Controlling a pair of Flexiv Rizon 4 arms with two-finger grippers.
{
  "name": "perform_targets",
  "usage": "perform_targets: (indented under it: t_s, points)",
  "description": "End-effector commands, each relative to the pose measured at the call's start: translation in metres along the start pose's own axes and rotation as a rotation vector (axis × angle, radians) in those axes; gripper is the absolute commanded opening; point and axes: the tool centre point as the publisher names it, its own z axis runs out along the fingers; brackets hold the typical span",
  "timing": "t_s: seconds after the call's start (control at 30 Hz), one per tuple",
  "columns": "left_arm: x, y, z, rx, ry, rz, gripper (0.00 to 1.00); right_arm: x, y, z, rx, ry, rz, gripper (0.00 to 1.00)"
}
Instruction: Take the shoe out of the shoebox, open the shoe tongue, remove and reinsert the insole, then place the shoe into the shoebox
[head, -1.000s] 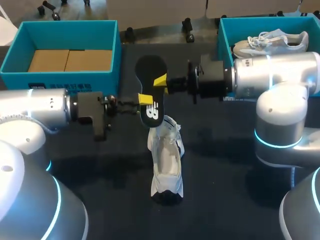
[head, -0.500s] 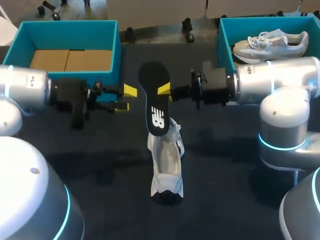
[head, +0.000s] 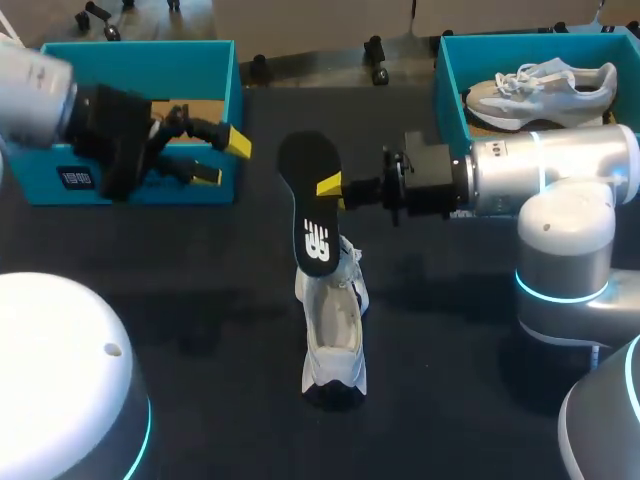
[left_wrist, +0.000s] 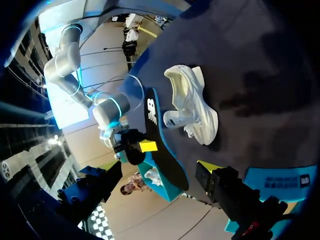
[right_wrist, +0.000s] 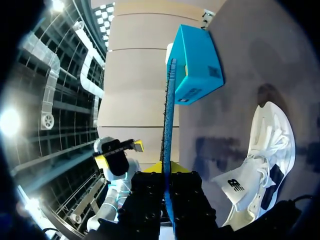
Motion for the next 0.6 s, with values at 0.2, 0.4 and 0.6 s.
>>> perform_targets:
  t_s: [0.2,0.4,0.6]
  points:
    - [-0.0073,0.0126,-0.0058,0.181,0.186,-0.010,1.00,-0.0002,0.0000,0.0028,-0.001,-0.003,0.001,0.00]
    - [-0.0073,0.0126,-0.0058,0.181,0.186,-0.010,1.00,-0.0002,0.0000,0.0028,-0.001,-0.003,0.001,0.00]
    - [-0.0145,0.0198,-0.0022,0.189,0.222,0.009,1.00,-0.0002,0.0000,0.0028,-0.001,-0.003,0.001,0.00]
